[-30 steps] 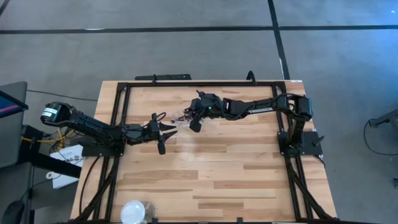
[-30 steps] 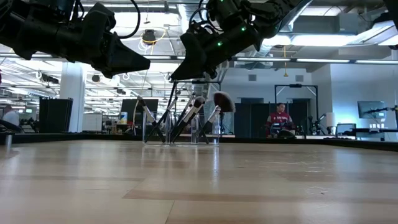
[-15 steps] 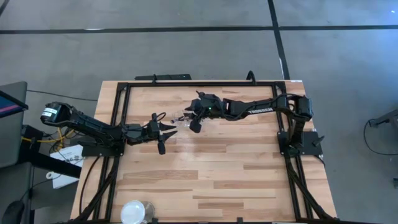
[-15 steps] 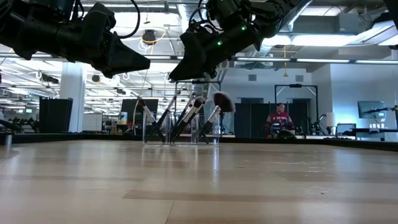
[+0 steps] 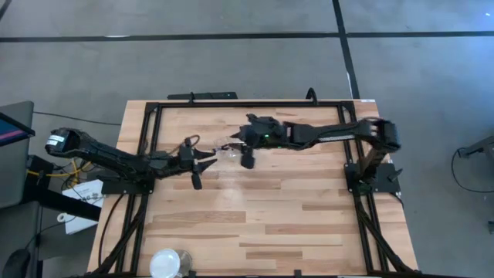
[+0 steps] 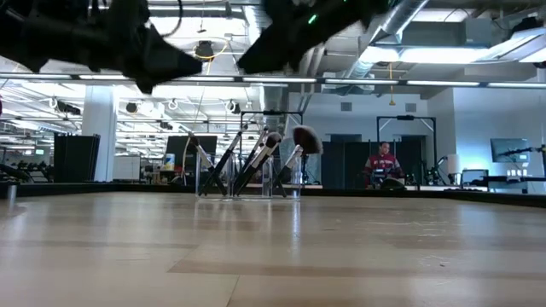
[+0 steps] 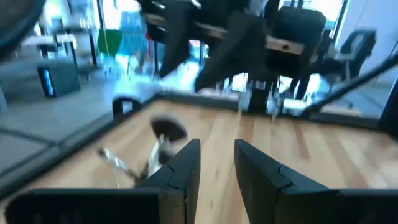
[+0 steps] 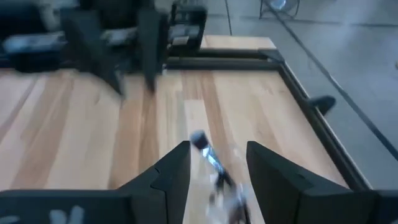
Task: Put items in baskets/containers
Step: Return to Home Position
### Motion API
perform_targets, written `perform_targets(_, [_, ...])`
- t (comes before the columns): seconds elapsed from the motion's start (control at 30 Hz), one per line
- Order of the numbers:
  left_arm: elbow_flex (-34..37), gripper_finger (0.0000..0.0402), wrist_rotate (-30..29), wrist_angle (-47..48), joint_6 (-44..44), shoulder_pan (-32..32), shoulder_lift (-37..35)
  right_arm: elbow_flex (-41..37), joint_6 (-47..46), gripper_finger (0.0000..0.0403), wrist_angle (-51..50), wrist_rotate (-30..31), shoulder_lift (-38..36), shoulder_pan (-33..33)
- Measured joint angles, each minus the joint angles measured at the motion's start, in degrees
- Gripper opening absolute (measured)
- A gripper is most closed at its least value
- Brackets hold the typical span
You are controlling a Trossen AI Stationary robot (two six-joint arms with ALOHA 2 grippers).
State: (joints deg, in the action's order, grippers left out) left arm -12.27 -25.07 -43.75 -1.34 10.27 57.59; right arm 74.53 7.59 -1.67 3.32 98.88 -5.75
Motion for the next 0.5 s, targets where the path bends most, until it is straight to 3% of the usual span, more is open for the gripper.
perform_targets(0.17, [0.0, 0.0095, -0.9, 11.0, 4.2, 1.2, -13.3, -1.6, -1.2, 0.0138, -14.3, 3.1, -11.5, 2.3])
perform_targets(0.5, [0.0, 0.0073, -4.1, 31.8, 4.1, 3.7, -42.2, -33.0, -2.8, 0.0128, -4.7, 2.7, -41.4, 1.8])
